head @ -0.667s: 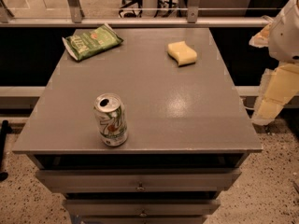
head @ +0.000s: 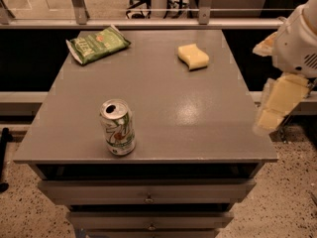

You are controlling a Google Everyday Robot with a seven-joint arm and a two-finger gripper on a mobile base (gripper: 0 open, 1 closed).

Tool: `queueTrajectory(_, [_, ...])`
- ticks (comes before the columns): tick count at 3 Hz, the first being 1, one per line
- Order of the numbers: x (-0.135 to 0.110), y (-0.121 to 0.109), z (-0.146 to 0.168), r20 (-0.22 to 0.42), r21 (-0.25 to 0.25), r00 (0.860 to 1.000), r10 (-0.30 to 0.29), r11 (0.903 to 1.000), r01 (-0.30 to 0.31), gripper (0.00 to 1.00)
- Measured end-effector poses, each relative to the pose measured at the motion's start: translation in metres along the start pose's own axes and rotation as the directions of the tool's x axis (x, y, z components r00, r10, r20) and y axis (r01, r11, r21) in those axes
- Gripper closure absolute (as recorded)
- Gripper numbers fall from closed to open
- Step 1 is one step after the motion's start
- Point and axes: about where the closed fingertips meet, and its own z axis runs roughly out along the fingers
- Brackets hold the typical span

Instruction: Move 7up can near sponge

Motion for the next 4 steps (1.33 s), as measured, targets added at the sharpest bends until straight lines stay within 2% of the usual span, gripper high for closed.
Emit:
queueTrajectory(1, [-0.032, 0.011, 0.039, 0.161, -0.047, 0.987, 0.023, 0.9988, -0.016, 0.0])
queueTrajectory(2, [-0.077, 0.025, 0.061, 0.339, -0.09, 0.939, 0.054, 0.9956, -0.024, 0.0])
queueTrajectory(3, [-0.09, 0.028, 0.055, 0.377, -0.094, 0.924, 0.063, 0.9951, -0.029, 0.0])
queueTrajectory(4, [-0.09, 0.028, 0.055, 0.377, -0.094, 0.924, 0.063, 0.9951, -0.029, 0.0])
